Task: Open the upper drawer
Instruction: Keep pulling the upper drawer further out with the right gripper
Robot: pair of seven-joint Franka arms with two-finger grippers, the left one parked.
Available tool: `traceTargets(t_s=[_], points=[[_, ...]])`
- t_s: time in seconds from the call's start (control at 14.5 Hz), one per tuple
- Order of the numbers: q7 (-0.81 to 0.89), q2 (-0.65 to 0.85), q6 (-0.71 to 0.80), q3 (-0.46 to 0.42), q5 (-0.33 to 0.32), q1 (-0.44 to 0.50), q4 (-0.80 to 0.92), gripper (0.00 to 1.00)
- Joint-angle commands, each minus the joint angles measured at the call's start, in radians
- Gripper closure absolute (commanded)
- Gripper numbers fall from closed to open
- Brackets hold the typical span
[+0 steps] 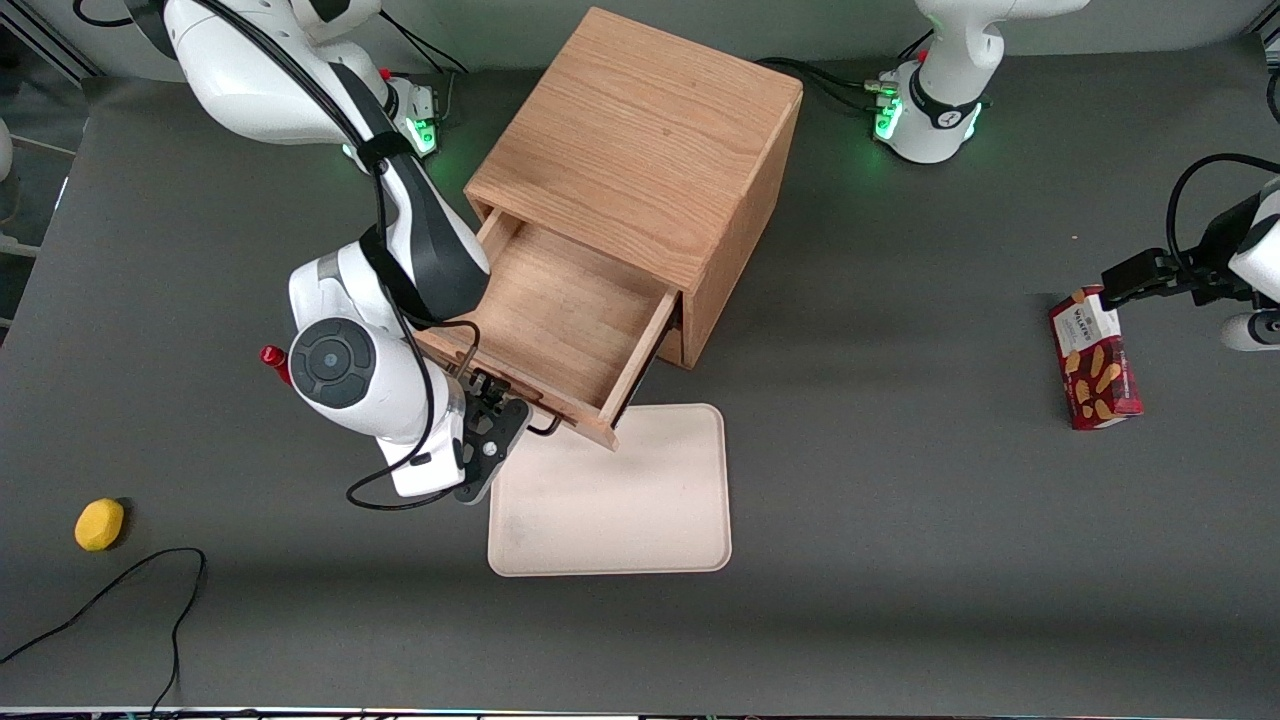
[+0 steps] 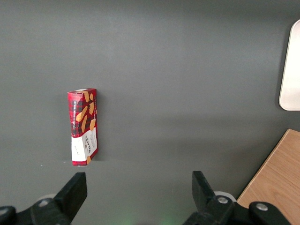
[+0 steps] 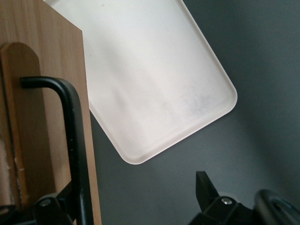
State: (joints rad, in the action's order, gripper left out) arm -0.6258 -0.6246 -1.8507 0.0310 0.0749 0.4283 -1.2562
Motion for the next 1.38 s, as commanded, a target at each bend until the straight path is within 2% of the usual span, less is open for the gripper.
traceTargets(t_s=[0.0, 1.31], points=[[-0.02, -0.027, -0.004, -0.003, 0.002, -0.019, 0.046, 0.0], [-0.051, -0.095, -0.004, -0.013, 0.017, -0.066, 0.138, 0.0]])
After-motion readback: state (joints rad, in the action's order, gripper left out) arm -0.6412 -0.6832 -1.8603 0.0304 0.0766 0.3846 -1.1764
